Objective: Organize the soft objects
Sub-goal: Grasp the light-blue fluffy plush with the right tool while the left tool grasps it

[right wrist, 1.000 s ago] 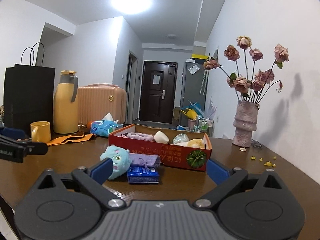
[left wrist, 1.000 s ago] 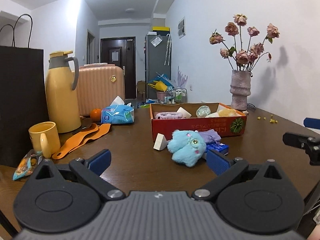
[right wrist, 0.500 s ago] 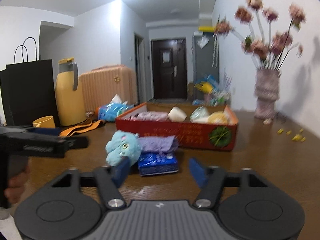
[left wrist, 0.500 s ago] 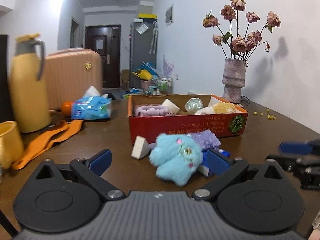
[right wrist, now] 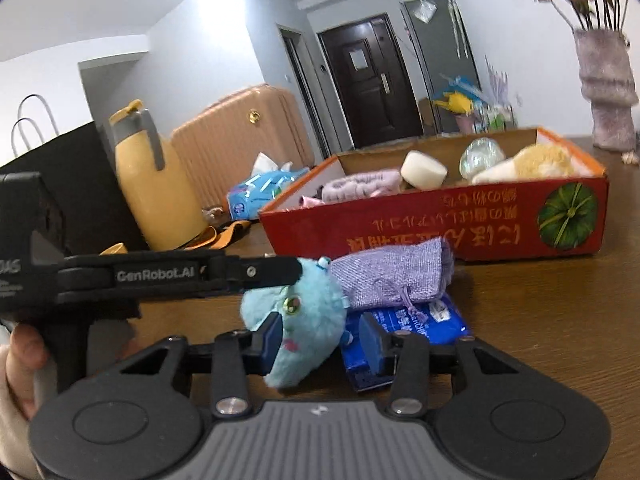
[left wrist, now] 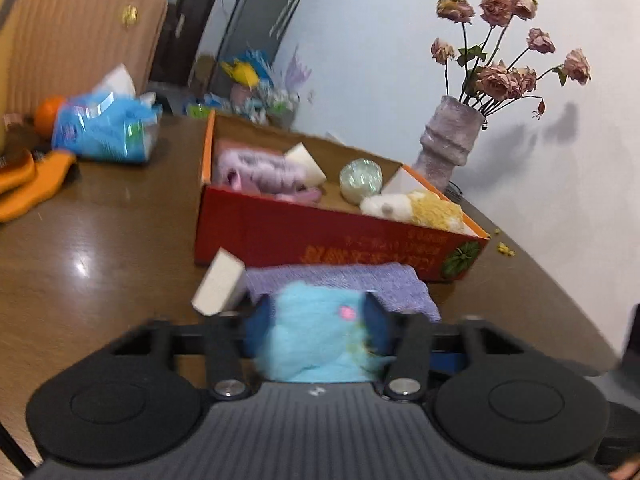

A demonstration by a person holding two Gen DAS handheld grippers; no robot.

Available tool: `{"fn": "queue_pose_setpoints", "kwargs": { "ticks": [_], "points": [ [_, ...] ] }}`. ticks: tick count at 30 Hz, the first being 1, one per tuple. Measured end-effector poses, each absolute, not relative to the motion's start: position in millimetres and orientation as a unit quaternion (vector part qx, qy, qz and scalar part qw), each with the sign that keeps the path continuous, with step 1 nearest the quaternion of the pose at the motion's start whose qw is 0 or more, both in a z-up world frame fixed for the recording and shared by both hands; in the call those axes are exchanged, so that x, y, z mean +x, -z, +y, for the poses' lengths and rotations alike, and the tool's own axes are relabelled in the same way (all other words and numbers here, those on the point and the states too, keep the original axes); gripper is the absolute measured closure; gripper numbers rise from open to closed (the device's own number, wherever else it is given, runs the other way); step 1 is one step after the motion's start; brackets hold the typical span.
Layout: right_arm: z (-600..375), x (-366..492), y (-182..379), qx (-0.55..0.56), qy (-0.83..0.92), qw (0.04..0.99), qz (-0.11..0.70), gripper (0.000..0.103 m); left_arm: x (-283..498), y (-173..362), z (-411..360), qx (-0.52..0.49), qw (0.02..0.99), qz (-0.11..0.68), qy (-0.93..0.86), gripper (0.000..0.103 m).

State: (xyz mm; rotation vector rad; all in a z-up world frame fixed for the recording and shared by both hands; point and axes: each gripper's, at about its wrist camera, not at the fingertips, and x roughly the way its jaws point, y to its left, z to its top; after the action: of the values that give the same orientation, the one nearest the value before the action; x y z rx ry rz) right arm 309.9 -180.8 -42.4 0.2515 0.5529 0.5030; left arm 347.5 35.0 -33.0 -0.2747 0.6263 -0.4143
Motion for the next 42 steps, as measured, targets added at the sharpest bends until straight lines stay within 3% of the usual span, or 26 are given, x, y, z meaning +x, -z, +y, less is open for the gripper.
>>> {"fn": "queue_pose_setpoints", "kwargs": {
  "ticks": [3,8,13,14,18,20,22,24,28,30,32,36,42],
  "points": [
    [-182,314,47,0.152,-0.268,0.910,0.278,0.072,338,30,38,-0.143,0.917,0.314,0.201,0.063],
    [-181,291,35,0.134,-0.294,0.902,0.285,0.077,296,20,42,-0.165,0.911,0.334,0.177,0.065],
    [-199,261,29,0.115,-0.288,0.898,0.312,0.079,256,22,30,-0.211,0.875,0.393,0.189,0.082],
    [-204,257,29,0.114,-0.274,0.901,0.315,0.085,249,22,23,-0.209,0.871,0.399,0.197,0.082],
    [-218,240,26,0.111,-0.223,0.918,0.308,0.084,230,21,7,-0.176,0.882,0.399,0.178,0.081],
    [-225,227,22,0.110,-0.208,0.927,0.293,0.083,221,16,11,-0.174,0.888,0.386,0.178,0.078],
    [-234,216,19,0.118,-0.199,0.930,0.284,0.078,213,10,17,-0.167,0.900,0.364,0.173,0.062],
    [-241,211,20,0.130,-0.195,0.929,0.285,0.074,208,6,20,-0.155,0.912,0.346,0.157,0.054],
    [-240,208,22,0.147,-0.197,0.924,0.291,0.066,216,5,19,-0.112,0.935,0.311,0.127,0.040],
    [-234,210,26,0.158,-0.209,0.919,0.296,0.059,229,9,17,-0.103,0.939,0.303,0.126,0.039],
    [-223,215,32,0.160,-0.220,0.913,0.305,0.059,247,15,15,-0.105,0.934,0.318,0.128,0.041],
    [-209,228,43,0.165,-0.231,0.903,0.323,0.060,275,33,13,-0.136,0.909,0.366,0.146,0.066],
    [-219,245,50,0.219,-0.204,0.899,0.319,0.060,268,39,22,-0.237,0.858,0.420,0.179,0.066]
  ]
}}
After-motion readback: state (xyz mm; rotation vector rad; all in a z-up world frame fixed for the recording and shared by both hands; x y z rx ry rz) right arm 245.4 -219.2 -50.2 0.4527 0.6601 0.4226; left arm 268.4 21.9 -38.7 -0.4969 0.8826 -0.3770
